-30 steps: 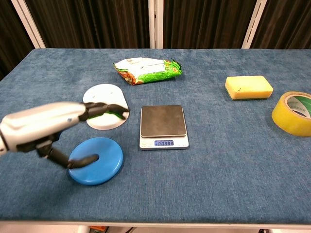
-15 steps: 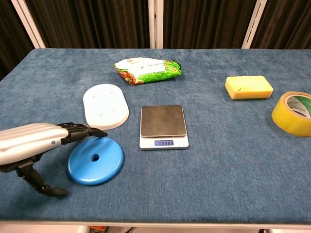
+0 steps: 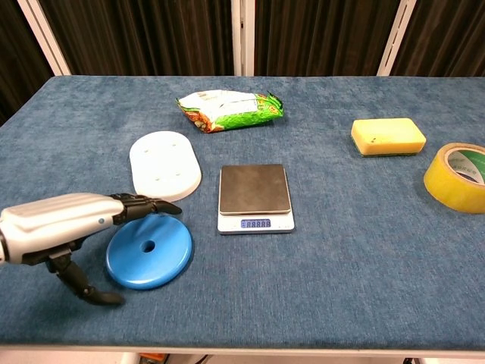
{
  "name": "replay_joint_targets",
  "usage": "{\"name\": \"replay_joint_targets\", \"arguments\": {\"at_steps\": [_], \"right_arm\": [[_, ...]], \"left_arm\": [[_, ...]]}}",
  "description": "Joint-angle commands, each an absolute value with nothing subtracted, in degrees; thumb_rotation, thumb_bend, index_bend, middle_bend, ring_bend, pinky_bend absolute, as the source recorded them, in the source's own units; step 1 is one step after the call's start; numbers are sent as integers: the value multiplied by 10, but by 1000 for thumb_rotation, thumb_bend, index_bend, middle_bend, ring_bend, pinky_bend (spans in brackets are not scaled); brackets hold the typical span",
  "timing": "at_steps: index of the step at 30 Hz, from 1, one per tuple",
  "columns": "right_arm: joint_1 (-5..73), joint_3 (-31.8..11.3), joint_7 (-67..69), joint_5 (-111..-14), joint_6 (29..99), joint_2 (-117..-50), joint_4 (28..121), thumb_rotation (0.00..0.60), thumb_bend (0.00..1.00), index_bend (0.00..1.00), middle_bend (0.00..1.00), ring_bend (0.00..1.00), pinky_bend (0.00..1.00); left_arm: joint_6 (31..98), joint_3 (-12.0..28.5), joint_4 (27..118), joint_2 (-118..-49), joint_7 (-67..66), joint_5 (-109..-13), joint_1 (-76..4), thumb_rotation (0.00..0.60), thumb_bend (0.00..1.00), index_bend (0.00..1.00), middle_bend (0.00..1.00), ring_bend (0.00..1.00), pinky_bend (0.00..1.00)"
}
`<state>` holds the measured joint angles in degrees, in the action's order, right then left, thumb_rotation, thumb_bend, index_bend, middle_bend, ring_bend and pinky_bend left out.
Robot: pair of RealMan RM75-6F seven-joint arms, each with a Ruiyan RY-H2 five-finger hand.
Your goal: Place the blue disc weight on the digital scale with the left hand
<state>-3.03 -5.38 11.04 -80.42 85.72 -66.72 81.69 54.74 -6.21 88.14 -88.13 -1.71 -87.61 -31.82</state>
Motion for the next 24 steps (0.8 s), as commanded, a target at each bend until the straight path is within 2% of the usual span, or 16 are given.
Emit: {"name": "replay_joint_targets", "arguments": {"at_steps": [1,16,19,24], "right_arm": [[-29,-53,110,-803,854,-668,815,600,130,0,0,0,0],[-28,-51,112,-801,848,-667,813,600,130,0,0,0,0],[-29,-51,113,-801,849,-665,812,600,130,0,0,0,0],[-28,-51,117,-798,845,-666,809,600,130,0,0,0,0]], "left_arm": [[545,-60,878,-885,-15,-876,-320,600,148,33,24,0,0],[518,-50,869,-902,-25,-865,-336,600,148,40,32,0,67],[516,-48,864,-903,-30,-860,-337,600,154,65,49,0,131],[514,-47,867,-901,-34,-850,-335,600,199,141,119,19,311]]}}
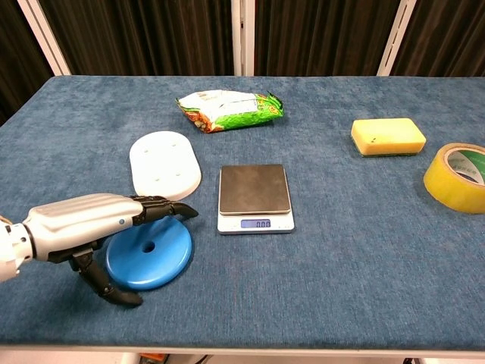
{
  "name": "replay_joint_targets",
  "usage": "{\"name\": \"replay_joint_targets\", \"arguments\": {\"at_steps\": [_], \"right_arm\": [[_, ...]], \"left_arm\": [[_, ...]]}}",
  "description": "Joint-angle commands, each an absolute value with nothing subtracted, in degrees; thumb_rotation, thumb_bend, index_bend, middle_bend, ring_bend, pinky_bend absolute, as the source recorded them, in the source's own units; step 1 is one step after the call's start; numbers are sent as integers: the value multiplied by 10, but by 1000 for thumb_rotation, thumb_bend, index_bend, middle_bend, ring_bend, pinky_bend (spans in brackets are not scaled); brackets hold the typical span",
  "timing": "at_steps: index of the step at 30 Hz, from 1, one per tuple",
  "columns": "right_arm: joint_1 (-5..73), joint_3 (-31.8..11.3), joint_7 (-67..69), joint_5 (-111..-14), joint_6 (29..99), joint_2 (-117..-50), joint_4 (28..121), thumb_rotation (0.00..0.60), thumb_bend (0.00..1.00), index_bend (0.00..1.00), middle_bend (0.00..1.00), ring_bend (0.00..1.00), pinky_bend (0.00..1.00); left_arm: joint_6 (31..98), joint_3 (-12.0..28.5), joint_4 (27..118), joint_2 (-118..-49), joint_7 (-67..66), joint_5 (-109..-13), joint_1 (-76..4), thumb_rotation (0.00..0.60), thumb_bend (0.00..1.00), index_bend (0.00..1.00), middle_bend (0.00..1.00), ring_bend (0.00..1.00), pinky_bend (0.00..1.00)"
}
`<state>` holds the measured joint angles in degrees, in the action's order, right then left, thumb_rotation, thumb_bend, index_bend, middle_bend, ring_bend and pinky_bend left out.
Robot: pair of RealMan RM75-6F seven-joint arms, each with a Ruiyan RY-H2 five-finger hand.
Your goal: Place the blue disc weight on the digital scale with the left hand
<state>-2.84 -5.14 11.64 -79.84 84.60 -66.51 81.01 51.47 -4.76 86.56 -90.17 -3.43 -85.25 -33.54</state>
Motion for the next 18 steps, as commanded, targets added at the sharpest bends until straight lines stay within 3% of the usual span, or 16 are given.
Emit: {"name": "replay_joint_targets", "arguments": {"at_steps": [1,10,18], "right_arm": [[-28,-51,117,-798,843,-666,808,600,131,0,0,0,0],[-27,-49,116,-799,841,-664,809,600,130,0,0,0,0],[-25,-48,113,-797,836,-663,811,600,131,0,0,0,0]], "left_arm": [[513,-48,867,-900,-35,-850,-335,600,205,156,135,35,336],[514,-49,871,-902,-53,-846,-333,600,229,298,264,169,529],[536,-50,871,-903,-41,-861,-326,600,229,310,291,218,577]]}}
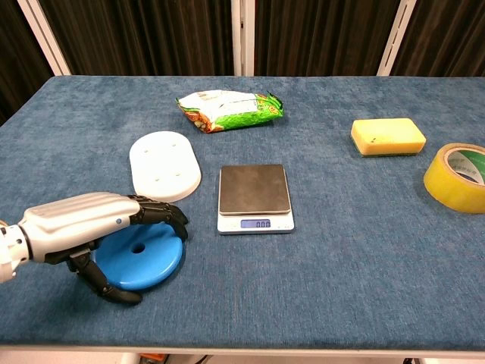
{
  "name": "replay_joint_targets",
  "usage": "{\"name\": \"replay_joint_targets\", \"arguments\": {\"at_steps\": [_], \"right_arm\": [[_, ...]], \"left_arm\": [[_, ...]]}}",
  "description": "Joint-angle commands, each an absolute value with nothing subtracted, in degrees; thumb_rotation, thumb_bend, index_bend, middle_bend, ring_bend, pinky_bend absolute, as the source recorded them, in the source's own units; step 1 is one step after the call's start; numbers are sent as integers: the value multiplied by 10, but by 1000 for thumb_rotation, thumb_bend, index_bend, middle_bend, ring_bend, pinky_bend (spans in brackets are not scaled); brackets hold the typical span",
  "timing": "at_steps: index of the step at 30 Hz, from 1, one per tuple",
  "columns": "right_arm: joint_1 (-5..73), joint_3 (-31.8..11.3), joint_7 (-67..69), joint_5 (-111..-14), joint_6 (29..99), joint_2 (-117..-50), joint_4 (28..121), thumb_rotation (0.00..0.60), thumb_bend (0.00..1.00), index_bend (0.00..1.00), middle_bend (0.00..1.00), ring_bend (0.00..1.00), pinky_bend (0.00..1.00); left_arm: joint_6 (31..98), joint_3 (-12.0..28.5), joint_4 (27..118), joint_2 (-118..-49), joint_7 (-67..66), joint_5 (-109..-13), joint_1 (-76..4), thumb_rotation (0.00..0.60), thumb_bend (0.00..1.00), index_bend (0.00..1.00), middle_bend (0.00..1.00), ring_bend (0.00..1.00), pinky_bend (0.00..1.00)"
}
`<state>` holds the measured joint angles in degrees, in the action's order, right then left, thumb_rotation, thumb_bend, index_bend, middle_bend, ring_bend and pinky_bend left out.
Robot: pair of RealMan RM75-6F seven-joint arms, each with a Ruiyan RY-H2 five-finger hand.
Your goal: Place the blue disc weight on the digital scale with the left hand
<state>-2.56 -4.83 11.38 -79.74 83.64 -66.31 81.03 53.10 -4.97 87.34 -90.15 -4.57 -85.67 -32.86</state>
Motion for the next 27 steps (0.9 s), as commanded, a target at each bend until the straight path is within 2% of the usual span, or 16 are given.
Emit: {"name": "replay_joint_targets", "arguments": {"at_steps": [1,8,18,27], "right_arm": [[-25,-48,112,-798,835,-663,811,600,131,0,0,0,0],[-25,-47,109,-797,836,-663,812,600,130,0,0,0,0],[-24,-47,106,-797,835,-662,814,600,131,0,0,0,0],[-24,-47,101,-797,836,-660,819,600,131,0,0,0,0]], "left_arm": [[540,-51,869,-904,-37,-865,-325,600,229,311,292,221,581],[543,-54,861,-905,-21,-875,-325,600,229,311,297,238,619],[593,-62,847,-913,0,-925,-317,600,229,321,302,291,683],[620,-53,842,-918,10,-952,-322,600,228,321,304,293,686]]}}
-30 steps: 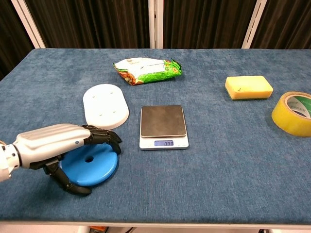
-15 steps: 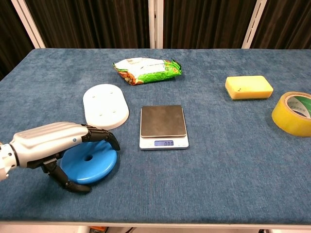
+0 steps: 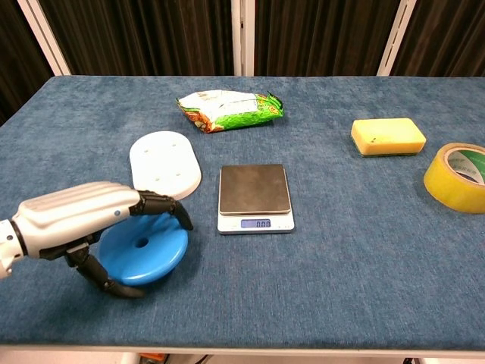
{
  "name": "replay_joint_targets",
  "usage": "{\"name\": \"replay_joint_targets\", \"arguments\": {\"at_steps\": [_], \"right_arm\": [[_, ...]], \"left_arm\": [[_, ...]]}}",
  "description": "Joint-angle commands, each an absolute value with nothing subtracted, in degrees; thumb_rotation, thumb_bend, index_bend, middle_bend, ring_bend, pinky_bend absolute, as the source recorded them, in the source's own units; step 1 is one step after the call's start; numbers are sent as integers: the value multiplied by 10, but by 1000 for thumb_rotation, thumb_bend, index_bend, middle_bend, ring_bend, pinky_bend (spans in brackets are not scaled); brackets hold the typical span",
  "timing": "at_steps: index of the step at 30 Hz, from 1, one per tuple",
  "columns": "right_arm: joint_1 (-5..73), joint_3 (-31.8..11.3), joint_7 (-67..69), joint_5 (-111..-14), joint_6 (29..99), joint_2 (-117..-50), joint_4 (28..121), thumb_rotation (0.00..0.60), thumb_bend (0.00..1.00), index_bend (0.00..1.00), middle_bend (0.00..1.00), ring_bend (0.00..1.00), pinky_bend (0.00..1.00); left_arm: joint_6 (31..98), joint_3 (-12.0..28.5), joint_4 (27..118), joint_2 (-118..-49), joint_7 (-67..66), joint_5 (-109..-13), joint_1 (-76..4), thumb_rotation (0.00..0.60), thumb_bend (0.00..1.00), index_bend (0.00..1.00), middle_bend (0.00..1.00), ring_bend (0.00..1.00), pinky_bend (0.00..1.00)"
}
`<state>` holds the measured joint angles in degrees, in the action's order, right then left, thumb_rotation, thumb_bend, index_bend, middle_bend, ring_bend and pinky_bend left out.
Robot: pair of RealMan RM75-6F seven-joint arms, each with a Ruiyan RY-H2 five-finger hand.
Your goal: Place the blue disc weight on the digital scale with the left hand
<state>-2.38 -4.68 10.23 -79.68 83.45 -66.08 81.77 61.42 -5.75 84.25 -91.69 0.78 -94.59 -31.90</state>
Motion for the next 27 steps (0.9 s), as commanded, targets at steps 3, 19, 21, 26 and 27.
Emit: {"name": "replay_joint_targets", "arguments": {"at_steps": [3,19,21,26,27], "right_arm": [[-24,-48,100,-796,836,-659,822,600,131,0,0,0,0],[-31,-54,117,-792,850,-658,817,600,131,0,0,0,0],[-31,-55,123,-792,853,-660,813,600,132,0,0,0,0],[-32,-57,136,-791,853,-662,803,600,139,0,0,0,0],[-32,-57,138,-791,852,-662,802,600,139,0,0,0,0]], "left_arm": [[618,-40,846,-918,11,-956,-333,600,229,321,304,293,686],[483,79,814,-981,-15,-870,-463,600,228,347,329,292,676],[471,89,801,-991,-19,-859,-477,600,228,347,329,292,674],[455,100,758,-1023,-22,-848,-504,600,228,347,329,292,670],[454,101,750,-1029,-20,-846,-508,600,229,346,329,292,670]]}}
